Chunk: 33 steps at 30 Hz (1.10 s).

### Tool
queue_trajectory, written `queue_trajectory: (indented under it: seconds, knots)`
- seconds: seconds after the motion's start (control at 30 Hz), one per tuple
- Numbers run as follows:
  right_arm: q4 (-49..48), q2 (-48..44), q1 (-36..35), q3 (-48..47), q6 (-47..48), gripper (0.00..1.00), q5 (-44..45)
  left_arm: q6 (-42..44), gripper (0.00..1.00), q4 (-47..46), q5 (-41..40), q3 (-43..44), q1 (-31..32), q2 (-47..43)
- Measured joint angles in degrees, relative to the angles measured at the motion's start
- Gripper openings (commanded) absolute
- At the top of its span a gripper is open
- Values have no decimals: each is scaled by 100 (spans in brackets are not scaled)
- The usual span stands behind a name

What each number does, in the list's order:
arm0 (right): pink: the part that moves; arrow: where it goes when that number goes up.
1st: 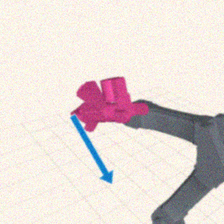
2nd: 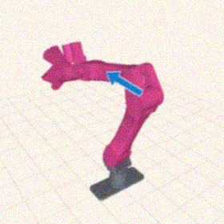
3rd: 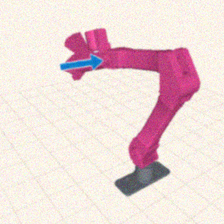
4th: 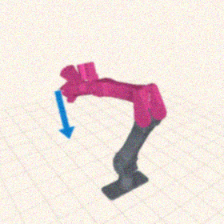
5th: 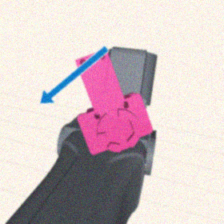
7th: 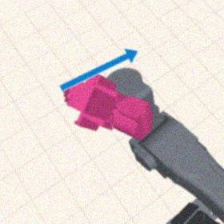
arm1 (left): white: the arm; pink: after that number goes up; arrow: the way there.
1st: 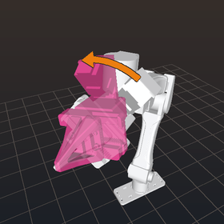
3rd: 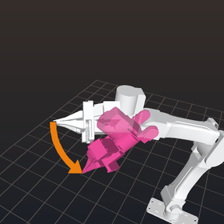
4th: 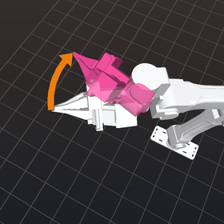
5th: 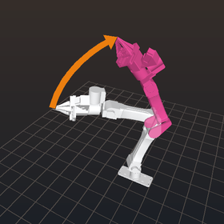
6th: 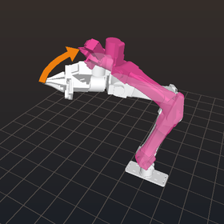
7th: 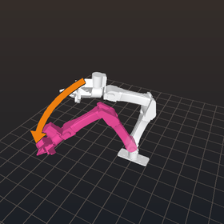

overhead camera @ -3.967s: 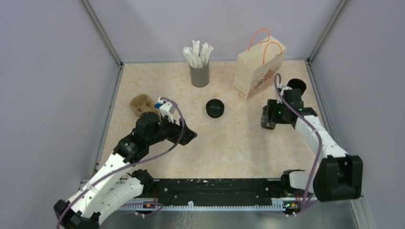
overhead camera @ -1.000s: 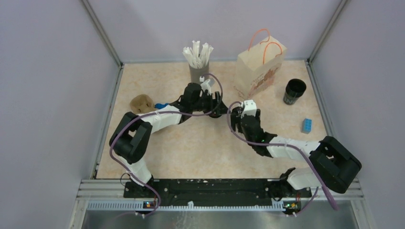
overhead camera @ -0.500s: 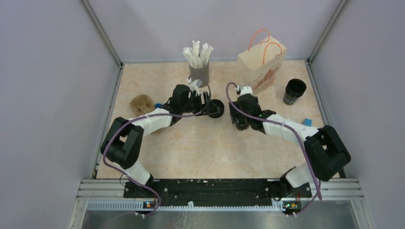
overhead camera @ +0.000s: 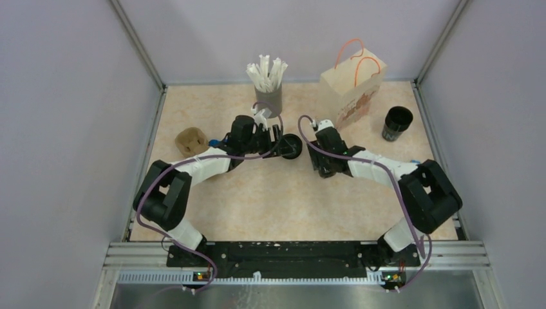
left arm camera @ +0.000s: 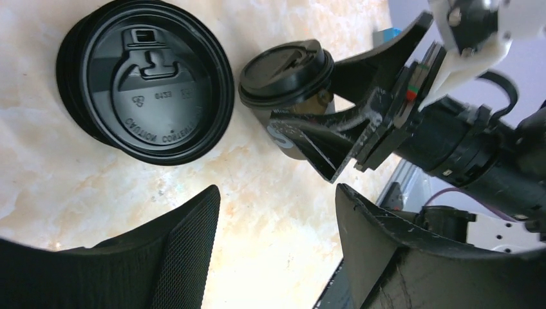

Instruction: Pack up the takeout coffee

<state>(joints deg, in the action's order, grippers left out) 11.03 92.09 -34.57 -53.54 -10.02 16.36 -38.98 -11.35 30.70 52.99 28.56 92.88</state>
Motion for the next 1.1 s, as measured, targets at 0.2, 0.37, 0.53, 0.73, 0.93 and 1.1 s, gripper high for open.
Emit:
queue_trajectory:
  seconds: [0.2,0.37,0.53,0.73,0.93,1.1]
  knots:
    - [-1338,-1456,4,1733,413,63,-186,-590,75,-295,398,-76,-2,-90]
    - [-3176,-2747,13,3370,841,63,-643,-1440,83,-970,778,-350,37,-90]
    - [-4251,-3480,13,3923,1084,64,-883,-2522,85,-2041,1008,-675,192,-87]
    - [-5327,-4006,13,4264,1263,65,-1215,-3698,82,-3327,990,-1023,518,151]
    - [-5608,-4024,13,4308,1344,65,-1432,-4535,81,-4492,885,-1108,774,645]
    - [-5681,-4061,13,4376,1355,65,-1587,-4979,76,-5060,756,-1172,793,964]
